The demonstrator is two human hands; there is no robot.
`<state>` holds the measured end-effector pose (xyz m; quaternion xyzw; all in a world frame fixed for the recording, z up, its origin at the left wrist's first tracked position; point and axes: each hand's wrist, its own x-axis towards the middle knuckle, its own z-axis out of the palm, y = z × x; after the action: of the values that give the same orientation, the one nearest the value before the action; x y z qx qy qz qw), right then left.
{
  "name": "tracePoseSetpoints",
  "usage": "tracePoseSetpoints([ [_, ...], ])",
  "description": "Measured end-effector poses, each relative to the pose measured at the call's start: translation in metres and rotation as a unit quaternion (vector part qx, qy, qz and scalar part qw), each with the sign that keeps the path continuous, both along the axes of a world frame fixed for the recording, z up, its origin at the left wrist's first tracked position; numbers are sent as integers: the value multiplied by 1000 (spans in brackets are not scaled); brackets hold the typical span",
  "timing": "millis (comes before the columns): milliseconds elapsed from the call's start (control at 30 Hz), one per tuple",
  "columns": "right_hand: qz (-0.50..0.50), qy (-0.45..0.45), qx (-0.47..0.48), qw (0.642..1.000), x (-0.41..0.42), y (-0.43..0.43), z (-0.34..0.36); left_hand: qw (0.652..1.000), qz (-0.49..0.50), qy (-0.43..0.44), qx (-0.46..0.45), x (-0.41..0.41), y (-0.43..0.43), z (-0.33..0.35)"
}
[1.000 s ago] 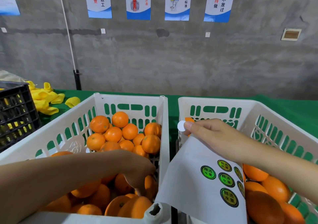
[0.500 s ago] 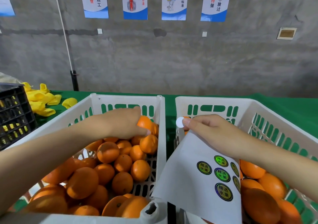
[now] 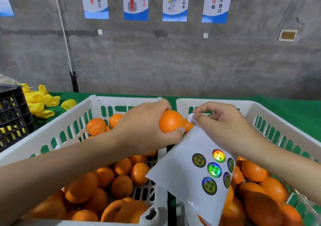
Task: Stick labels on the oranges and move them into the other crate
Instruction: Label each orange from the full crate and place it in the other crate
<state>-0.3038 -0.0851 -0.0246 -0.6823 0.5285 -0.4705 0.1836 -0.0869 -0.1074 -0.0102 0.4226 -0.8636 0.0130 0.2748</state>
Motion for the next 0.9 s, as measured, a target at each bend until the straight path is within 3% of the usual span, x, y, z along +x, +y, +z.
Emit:
tracePoseSetpoints([
  [167, 4, 27, -82, 996, 3, 6, 8, 1000, 2, -1, 9, 1, -6, -2],
  [333, 76, 14, -73, 994, 4, 14, 16, 1000, -16, 9, 24, 1, -6, -3],
  [467, 79, 2, -72, 994, 4, 15, 20, 1000, -14, 13, 12, 1, -5, -3],
  [900, 178, -72, 36, 981, 8, 22, 19, 997, 8, 10, -70, 0, -4, -1],
])
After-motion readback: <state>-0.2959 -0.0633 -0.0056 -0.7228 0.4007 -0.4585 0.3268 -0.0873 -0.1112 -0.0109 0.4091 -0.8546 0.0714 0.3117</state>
